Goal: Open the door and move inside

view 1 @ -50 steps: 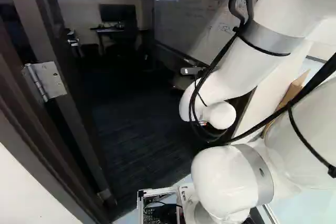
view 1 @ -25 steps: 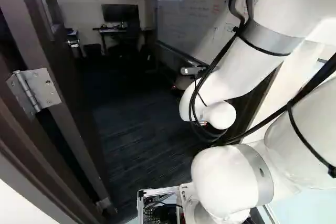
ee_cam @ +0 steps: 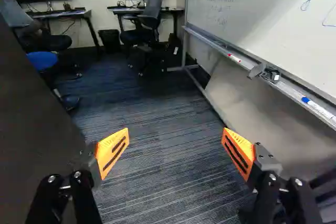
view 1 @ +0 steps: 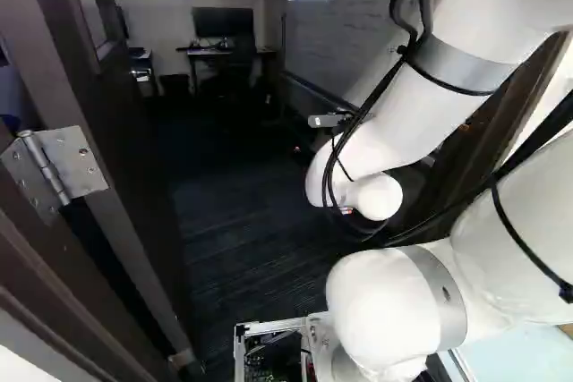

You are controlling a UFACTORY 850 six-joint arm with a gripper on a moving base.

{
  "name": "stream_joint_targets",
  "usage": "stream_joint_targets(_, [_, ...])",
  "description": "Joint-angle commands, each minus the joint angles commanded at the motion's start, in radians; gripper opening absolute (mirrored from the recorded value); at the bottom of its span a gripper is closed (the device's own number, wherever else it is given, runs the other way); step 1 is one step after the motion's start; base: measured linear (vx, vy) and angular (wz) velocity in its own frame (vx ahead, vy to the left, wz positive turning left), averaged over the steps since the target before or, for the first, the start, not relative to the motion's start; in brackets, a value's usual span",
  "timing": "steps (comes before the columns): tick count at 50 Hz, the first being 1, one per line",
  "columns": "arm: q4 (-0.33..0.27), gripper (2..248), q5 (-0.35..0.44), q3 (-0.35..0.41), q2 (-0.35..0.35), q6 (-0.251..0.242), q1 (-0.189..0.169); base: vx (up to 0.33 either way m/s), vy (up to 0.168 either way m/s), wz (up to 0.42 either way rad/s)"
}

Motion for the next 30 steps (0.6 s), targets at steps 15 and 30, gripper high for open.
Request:
stream_joint_targets(15, [0.0, 247, 0.0, 0.0, 0.0, 0.0, 0.0, 0.138, 0.019, 0.164])
stream_joint_targets(30, [0.0, 247, 0.0, 0.0, 0.0, 0.0, 0.0, 0.136, 0.007, 0.203])
